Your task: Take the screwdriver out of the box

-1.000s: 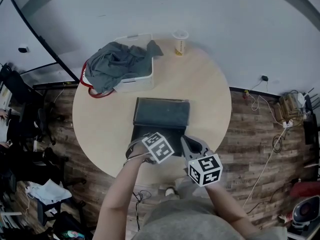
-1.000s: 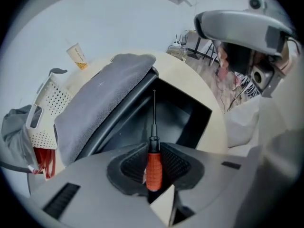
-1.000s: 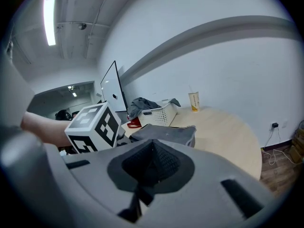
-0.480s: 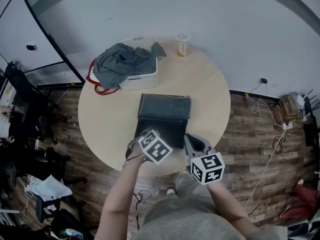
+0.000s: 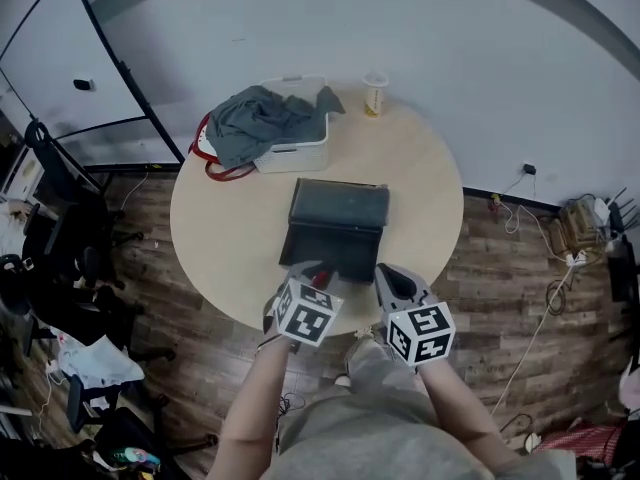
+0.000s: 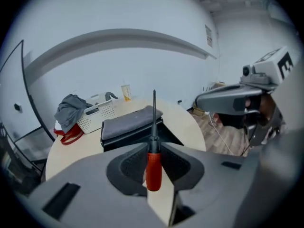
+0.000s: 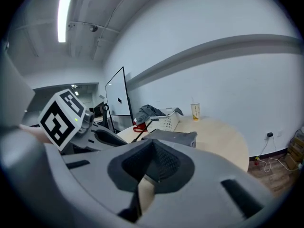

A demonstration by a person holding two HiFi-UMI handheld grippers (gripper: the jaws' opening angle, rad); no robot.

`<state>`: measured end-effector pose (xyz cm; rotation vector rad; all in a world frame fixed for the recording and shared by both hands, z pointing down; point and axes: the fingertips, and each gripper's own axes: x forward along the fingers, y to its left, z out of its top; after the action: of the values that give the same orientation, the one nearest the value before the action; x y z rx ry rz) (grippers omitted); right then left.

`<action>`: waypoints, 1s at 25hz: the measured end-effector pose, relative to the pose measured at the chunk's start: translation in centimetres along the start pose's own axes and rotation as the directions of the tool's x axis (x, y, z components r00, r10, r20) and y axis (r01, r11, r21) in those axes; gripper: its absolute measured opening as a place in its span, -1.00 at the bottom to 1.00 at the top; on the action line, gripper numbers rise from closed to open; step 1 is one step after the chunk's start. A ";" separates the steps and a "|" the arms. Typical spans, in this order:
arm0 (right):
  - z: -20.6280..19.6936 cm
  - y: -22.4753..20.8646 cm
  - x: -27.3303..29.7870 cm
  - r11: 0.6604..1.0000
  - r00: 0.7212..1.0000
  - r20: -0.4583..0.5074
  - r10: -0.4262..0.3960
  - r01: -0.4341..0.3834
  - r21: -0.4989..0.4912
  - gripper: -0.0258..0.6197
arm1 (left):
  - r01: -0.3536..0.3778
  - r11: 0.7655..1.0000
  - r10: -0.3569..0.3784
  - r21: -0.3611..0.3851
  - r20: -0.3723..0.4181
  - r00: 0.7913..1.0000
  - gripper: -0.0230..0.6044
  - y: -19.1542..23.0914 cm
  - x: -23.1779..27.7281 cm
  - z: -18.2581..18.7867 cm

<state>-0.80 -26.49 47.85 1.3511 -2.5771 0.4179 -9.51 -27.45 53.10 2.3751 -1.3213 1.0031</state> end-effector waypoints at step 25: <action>0.0 7.5 -6.6 0.997 0.995 0.082 0.048 -0.043 -0.056 -0.92 | -0.083 0.918 0.242 -0.387 0.382 0.892 -0.69 -0.6 -15.0 -3.1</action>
<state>-3.35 -17.36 44.72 1.3206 -2.6704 0.3032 -15.73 -15.71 45.44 2.2859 -1.7091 0.2302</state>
